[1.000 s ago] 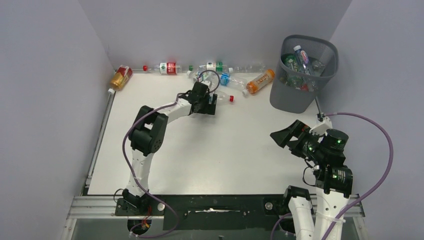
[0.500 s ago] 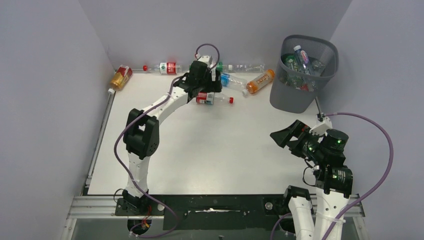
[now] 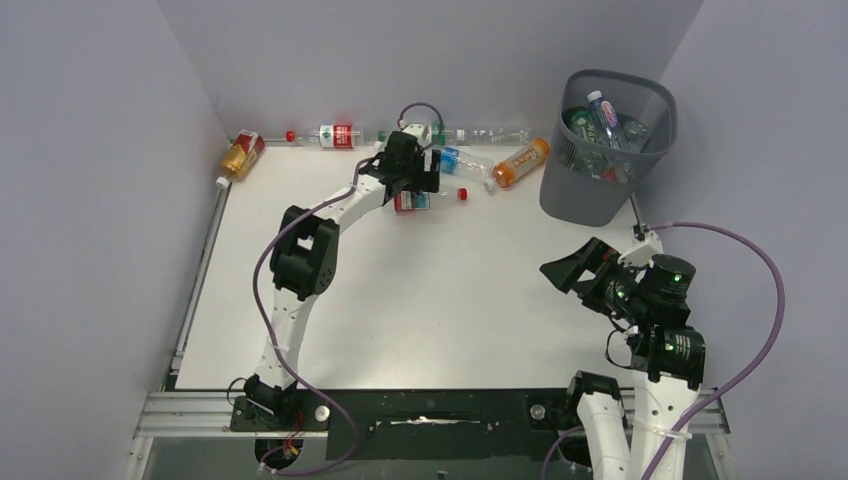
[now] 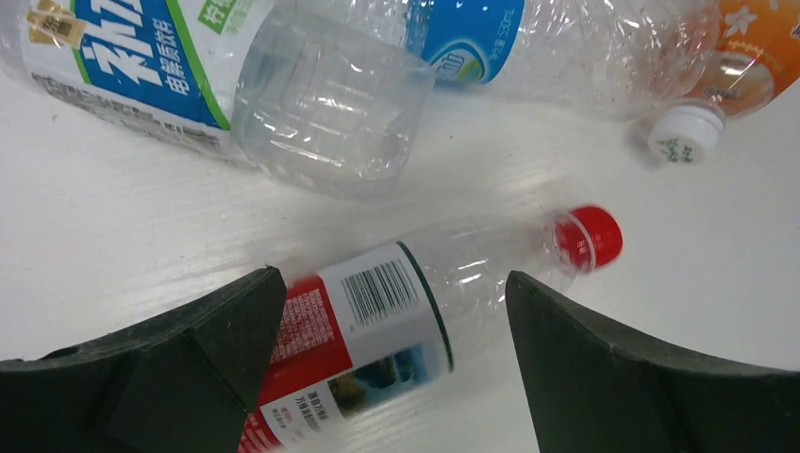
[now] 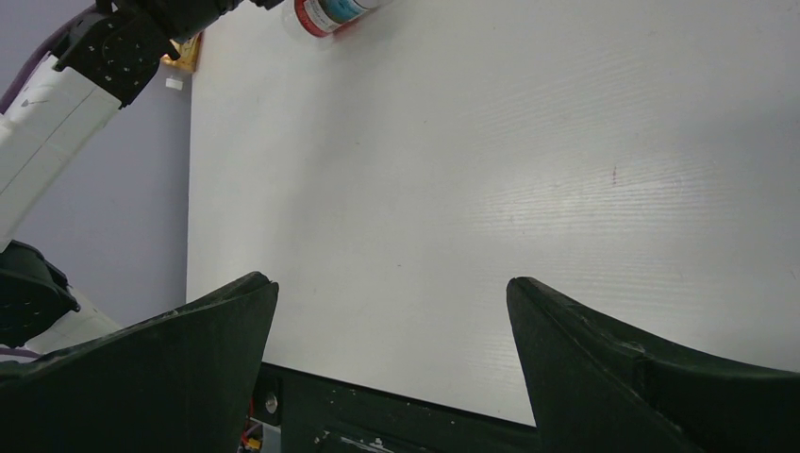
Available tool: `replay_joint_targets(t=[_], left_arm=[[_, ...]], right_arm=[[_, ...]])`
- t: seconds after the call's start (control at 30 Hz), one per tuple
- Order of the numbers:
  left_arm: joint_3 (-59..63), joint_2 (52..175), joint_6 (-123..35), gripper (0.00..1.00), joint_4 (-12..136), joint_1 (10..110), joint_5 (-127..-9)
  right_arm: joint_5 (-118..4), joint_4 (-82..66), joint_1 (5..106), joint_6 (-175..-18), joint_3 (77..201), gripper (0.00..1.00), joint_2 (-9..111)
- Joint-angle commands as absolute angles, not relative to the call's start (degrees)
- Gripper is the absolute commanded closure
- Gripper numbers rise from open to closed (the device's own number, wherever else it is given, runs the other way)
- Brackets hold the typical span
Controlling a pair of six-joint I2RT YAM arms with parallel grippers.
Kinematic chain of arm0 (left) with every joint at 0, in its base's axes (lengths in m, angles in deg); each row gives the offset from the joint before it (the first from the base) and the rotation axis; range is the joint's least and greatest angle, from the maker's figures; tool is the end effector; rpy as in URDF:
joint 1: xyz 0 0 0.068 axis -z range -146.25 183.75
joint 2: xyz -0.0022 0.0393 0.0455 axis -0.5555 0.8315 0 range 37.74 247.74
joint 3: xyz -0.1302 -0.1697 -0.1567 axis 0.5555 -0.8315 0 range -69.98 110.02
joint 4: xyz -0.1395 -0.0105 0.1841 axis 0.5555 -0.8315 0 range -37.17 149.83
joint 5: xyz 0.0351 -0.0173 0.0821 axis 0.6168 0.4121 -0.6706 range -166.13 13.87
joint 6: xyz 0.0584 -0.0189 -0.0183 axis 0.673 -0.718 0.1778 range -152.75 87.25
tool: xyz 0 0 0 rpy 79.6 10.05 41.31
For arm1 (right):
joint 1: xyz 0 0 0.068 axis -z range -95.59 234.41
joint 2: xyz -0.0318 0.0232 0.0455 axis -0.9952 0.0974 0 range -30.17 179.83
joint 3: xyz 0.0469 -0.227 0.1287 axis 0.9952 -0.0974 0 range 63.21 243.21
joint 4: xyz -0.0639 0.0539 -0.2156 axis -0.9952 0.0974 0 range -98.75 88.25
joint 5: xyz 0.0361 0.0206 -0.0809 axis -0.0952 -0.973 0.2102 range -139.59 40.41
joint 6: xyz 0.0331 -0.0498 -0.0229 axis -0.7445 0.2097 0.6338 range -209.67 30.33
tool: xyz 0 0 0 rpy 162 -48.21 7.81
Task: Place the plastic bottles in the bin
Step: Pick up the plastic bottle at the center of the board.
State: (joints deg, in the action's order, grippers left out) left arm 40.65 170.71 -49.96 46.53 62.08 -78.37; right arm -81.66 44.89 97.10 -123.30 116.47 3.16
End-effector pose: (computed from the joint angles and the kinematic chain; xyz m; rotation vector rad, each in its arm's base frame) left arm 0.4537 -0.2424 0.2036 0.1931 2.2130 -0.4016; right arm 0.0857 0.0077 0.3186 0.5397 2.0992 0.8139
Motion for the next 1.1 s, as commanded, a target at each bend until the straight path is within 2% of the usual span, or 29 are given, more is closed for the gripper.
replay_joint_targets(t=[0.0,0.17,0.43,0.6,0.67,0.73,0.8,0.9,1.07], left_arm=[[41.4,170.2,-48.3,0.11,50.1,61.5,-77.2],[38.3,169.1,-49.0,0.12,51.1,61.3,-77.0],[22.3,161.1,-52.2,0.12,58.9,61.9,-75.6],[17.4,158.4,-53.2,0.12,59.0,62.6,-75.5],[15.6,157.2,-53.7,0.19,58.6,62.9,-76.2],[13.8,155.9,-54.0,0.34,58.4,63.3,-76.3],[12.5,154.7,-54.0,0.45,57.7,63.9,-76.8],[11.0,152.3,-54.0,0.51,56.6,64.9,-77.3],[8.5,145.5,-54.2,0.54,55.3,67.9,-74.9]], right_arm=[[-81.9,42.8,96.8,-123.4,118.0,0.02,3.8],[-81.6,43.2,96.8,-123.5,117.9,0.02,3.5],[-82.0,42.5,96.8,-123.9,116.5,0.02,3.0],[-82.1,42.4,96.8,-123.9,116.3,0.02,2.9],[-82.1,42.5,96.8,-124.1,116.5,0.02,2.7],[-82.1,42.5,96.8,-124.2,116.3,0.02,2.6],[-82.2,42.4,96.8,-124.3,116.0,0.02,2.5],[-82.4,42.0,96.8,-124.2,115.8,0.02,2.7],[-83.2,40.1,96.8,-124.5,116.1,0.02,4.7]])
